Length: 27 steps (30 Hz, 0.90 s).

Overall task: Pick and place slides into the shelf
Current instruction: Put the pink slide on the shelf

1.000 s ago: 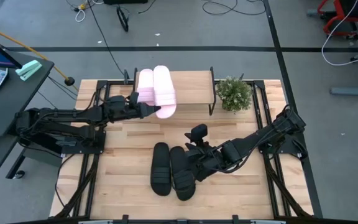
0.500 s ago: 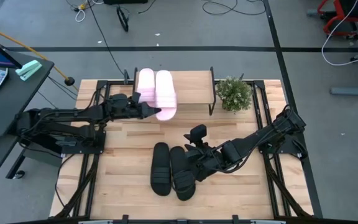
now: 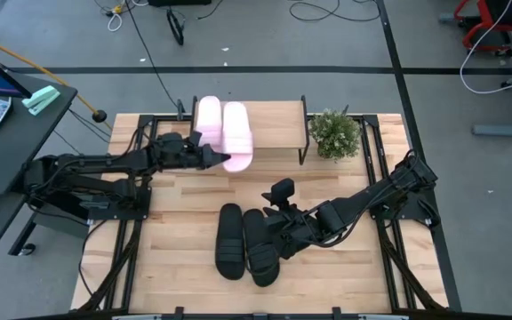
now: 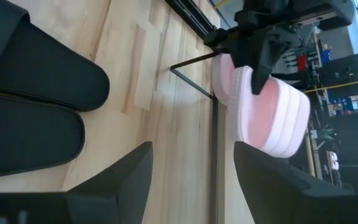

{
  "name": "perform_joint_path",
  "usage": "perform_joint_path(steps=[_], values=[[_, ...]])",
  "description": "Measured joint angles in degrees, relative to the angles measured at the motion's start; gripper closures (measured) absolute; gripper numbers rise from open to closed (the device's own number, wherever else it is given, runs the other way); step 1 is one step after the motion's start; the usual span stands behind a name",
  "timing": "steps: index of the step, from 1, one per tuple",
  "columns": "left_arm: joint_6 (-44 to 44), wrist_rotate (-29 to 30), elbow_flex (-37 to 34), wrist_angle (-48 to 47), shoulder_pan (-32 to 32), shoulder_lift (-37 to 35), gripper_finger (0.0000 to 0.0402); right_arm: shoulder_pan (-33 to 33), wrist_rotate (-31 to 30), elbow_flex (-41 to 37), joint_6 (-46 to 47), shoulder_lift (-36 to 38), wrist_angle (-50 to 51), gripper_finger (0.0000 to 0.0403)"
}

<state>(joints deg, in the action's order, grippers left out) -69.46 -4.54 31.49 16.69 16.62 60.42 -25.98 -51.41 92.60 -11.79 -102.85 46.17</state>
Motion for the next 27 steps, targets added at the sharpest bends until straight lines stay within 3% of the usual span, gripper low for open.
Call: perform_joint_path(steps=[13, 27], values=[[2.9, -0.4, 2.6, -2.0, 0.0, 0.0, 0.0318, 0.0, 0.9, 0.0, 0.0, 0.0, 0.0, 0.0172], [-2.0, -2.4, 2.6, -3.9, 0.0, 0.0, 0.0317, 0.0, 0.9, 0.0, 0.0, 0.0, -1.0, 0.0172]])
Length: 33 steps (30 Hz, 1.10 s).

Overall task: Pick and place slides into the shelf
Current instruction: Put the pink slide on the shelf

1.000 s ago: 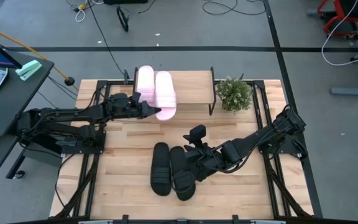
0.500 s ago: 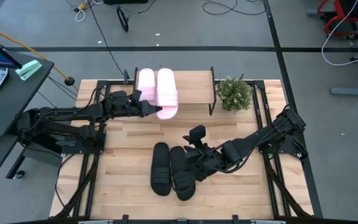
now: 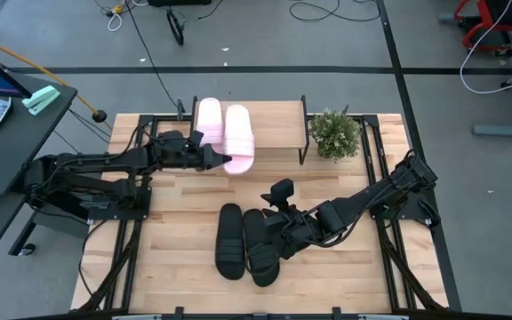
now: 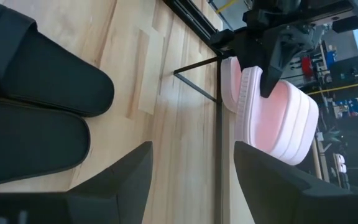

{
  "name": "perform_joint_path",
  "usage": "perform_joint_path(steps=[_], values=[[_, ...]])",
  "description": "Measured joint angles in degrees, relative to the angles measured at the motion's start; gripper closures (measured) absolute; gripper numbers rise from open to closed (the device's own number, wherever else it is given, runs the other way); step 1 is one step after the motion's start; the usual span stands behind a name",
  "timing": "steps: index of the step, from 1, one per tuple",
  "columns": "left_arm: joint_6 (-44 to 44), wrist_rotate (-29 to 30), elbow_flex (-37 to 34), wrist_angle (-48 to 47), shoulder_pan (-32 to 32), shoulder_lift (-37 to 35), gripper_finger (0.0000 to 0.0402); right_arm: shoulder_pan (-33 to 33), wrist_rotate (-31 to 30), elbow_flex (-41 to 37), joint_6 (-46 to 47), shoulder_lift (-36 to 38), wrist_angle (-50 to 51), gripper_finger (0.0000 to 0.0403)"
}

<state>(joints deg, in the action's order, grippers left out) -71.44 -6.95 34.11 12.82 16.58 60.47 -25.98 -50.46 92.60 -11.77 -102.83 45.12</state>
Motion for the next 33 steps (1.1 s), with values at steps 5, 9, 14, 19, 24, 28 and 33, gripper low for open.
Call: perform_joint_path(steps=[5, 9, 14, 19, 24, 28, 33], values=[[-1.7, 0.1, 0.0, -0.8, 0.0, 0.0, 0.0315, 0.0, 0.0, 0.0, 0.2, 0.0, 0.0, 0.0172], [-1.6, 0.2, 0.0, -0.7, 0.0, 0.0, 0.0321, 0.0, 0.0, 0.0, 0.2, 0.0, 0.0, 0.0172], [-1.8, 0.2, 0.0, -0.8, 0.0, 0.0, 0.0316, 0.1, 0.0, 0.0, 0.2, 0.0, -0.6, 0.0172], [-3.0, 0.3, 0.0, -1.3, 0.0, 0.6, 0.0318, 0.1, 0.0, 0.0, 0.2, 0.0, -0.7, 0.0172], [-4.2, 0.8, -0.1, -1.3, 0.0, 1.6, 0.0319, 0.1, 0.0, 0.0, 1.2, 0.0, -0.7, 0.0172], [-4.4, 2.1, 0.0, -0.4, 0.0, 2.1, 0.0312, 0.1, 0.1, 0.0, 1.3, 0.0, -0.7, 0.0172], [-4.5, 2.3, -0.1, -0.2, 0.0, 2.1, 0.0314, 0.1, 1.3, 0.0, 1.3, 0.0, -0.7, 0.0172]])
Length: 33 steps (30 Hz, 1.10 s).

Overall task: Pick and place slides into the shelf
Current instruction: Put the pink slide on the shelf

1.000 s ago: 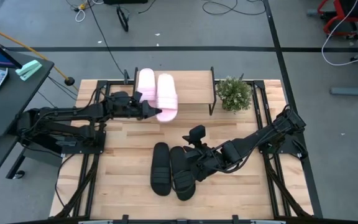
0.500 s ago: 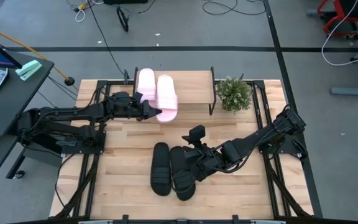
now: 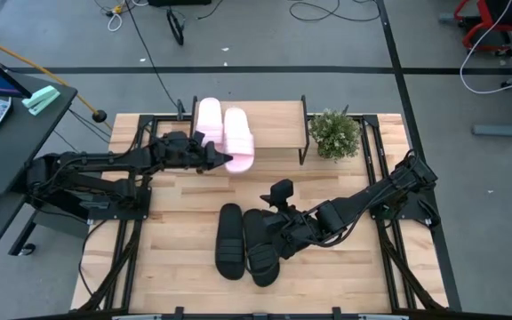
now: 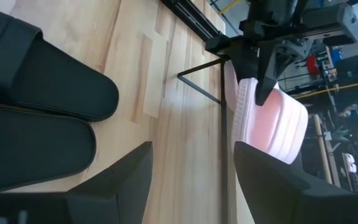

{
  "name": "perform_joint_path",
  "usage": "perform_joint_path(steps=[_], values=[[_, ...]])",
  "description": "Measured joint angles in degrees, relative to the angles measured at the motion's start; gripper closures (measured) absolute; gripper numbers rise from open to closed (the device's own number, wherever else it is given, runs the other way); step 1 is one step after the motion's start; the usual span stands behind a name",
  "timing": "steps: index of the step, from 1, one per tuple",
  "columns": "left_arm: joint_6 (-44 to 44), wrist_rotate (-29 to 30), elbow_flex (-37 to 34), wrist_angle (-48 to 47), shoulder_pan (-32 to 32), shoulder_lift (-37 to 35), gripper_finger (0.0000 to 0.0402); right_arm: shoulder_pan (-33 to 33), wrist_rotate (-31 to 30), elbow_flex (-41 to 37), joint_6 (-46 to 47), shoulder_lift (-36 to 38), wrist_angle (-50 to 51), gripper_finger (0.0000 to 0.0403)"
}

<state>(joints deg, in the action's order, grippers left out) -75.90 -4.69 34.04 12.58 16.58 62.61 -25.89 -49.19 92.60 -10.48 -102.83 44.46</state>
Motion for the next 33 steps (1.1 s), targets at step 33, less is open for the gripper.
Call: perform_joint_path(steps=[33], values=[[2.0, 0.3, 0.0, 3.9, 0.0, 0.0, 0.0258, 0.3, 7.1, 0.0, 0.0, 0.0, -3.9, 0.0172]])
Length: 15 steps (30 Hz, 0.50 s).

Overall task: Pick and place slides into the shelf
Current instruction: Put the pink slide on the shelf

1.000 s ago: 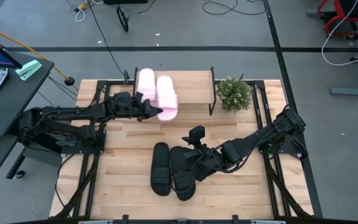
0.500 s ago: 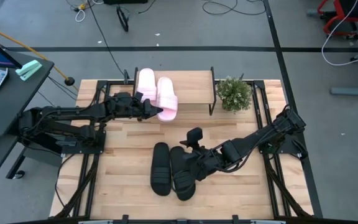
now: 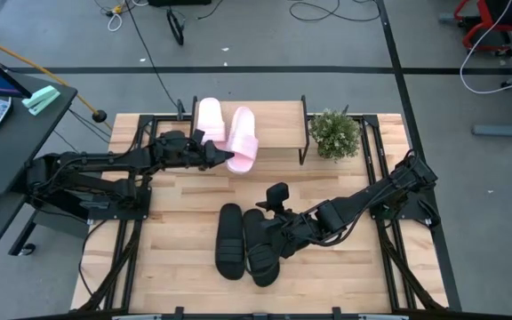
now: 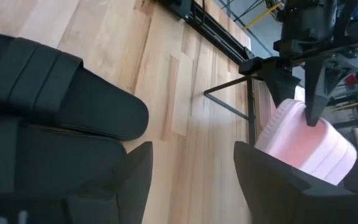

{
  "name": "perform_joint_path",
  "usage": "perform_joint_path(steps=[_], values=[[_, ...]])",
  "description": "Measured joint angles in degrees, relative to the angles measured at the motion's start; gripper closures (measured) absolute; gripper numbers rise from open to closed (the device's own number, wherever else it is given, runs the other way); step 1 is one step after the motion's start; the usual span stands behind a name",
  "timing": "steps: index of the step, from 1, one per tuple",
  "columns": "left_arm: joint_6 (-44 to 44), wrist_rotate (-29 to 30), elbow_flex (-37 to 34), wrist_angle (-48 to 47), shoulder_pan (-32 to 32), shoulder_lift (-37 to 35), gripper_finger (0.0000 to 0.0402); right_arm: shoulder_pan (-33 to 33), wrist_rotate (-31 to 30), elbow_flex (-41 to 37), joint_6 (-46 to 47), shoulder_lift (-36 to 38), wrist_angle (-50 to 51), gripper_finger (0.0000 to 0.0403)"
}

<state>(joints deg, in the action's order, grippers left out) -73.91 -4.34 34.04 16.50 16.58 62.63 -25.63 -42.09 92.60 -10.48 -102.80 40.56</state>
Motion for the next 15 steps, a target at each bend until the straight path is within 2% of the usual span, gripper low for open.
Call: perform_joint_path(steps=[8, 15], values=[[-0.2, 0.0, 0.0, -1.2, 0.0, 0.0, 0.03, 0.0, 0.0, 0.0, 0.0, 0.0, 0.0, 0.0172], [1.1, 0.0, 0.0, -2.8, -0.1, 0.0, 0.0314, 0.0, 0.0, 0.0, 0.0, 0.0, 0.0, 0.0172]])
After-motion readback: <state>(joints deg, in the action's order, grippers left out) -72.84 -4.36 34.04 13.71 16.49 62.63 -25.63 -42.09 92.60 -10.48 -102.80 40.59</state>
